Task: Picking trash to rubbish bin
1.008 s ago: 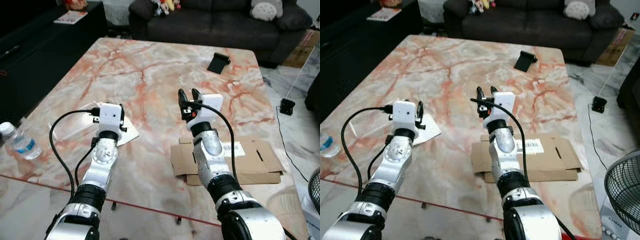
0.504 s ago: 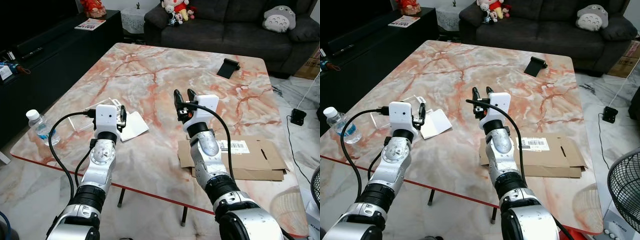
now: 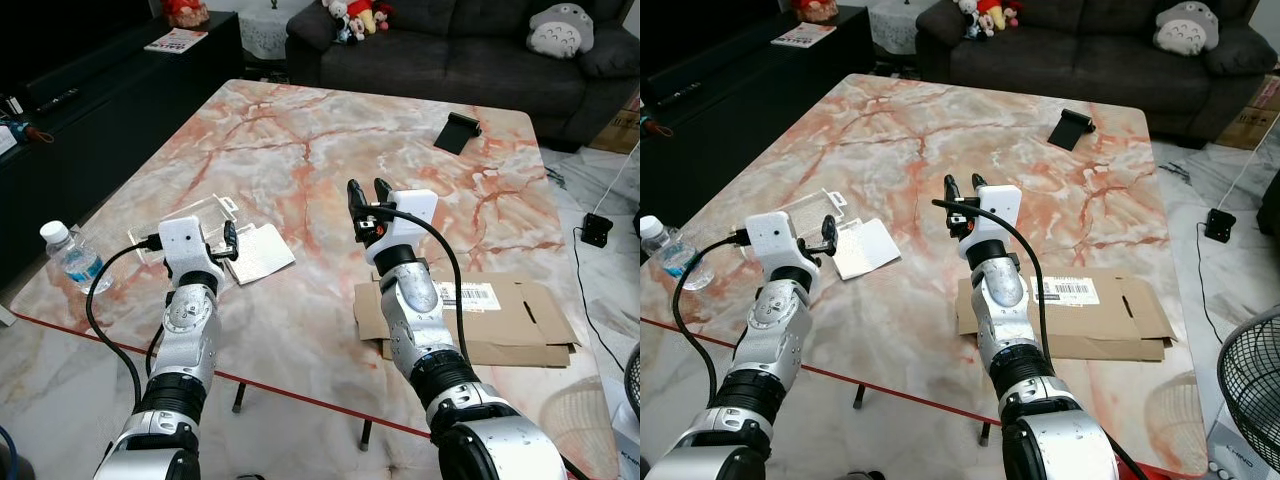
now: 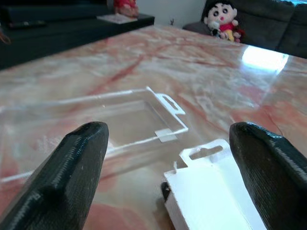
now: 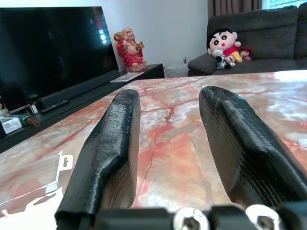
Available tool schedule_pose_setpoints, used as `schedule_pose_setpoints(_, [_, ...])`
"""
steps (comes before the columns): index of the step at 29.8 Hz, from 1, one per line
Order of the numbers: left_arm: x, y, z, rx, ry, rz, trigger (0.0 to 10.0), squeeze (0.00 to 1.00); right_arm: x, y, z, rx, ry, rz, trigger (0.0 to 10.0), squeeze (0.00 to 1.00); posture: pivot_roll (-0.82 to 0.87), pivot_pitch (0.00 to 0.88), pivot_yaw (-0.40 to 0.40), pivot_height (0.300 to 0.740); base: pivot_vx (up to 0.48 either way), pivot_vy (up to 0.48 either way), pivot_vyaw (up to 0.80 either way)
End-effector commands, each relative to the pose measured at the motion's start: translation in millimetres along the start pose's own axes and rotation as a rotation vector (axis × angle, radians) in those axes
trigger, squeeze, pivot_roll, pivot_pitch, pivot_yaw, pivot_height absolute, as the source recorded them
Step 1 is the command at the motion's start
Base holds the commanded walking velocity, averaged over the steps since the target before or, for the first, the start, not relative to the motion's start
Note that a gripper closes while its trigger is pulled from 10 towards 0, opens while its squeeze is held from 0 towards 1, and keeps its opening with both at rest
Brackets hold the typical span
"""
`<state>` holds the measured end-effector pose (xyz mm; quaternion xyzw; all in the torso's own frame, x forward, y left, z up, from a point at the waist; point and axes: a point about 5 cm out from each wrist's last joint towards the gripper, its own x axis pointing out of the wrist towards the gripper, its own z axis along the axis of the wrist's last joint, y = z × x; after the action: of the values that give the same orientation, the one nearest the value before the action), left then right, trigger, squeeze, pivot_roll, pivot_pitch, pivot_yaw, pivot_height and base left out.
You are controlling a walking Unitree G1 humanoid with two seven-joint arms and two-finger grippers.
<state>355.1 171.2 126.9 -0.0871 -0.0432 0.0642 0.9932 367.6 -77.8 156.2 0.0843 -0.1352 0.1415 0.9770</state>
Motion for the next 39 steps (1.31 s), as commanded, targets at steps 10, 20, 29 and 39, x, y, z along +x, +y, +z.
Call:
schedule_pose_setpoints(10, [-3.3,-4.1,-13.3,-0.203,0.099,0.0,10.0,0.0,-1.1,-0.5,-1.1,-0.001,0.006,0.0,10.0,0.0,0.12,0.117,-0.018,0.74,0.0,0.0,0.0])
schedule_pose_setpoints(20, [-1.2,-10.8,-14.0,-0.304,0.132,-0.006,10.0,0.0,-0.5,-0.4,-0.7,-0.001,0.006,-0.001,10.0,0.0,0.12,0.113,-0.016,0.74,0.0,0.0,0.0])
schedule_pose_setpoints(29, [0.8,-19.1,-13.7,-0.423,0.159,0.004,10.0,0.0,-0.9,-0.5,-1.1,0.001,0.006,-0.005,10.0,0.0,0.12,0.115,-0.011,0.74,0.0,0.0,0.0])
schedule_pose_setpoints(39, [5.7,-24.7,-8.5,-0.447,0.169,-0.012,0.0,0.0,-1.7,-1.9,-1.6,0.001,0.006,-0.011,10.0,0.0,0.12,0.115,-0.006,0.74,0.0,0.0,0.0])
